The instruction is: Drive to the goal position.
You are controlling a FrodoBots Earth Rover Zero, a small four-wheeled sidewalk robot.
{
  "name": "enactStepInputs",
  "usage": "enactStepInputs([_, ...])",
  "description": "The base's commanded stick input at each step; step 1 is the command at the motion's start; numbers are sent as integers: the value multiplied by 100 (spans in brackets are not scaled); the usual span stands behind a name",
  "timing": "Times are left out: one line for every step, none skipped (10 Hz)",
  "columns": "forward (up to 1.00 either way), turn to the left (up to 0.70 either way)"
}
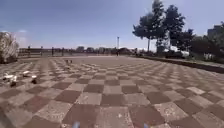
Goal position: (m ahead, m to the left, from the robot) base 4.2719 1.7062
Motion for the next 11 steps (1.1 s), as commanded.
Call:
enactStepInputs([100, 0])
enactStepInputs([100, 0])
enactStepInputs([100, 0])
enactStepInputs([100, 0])
enactStepInputs([100, 0])
enactStepInputs([100, 0])
enactStepInputs([100, 0])
enactStepInputs([100, 0])
enactStepInputs([100, 0])
enactStepInputs([100, 0])
enactStepInputs([100, 0])
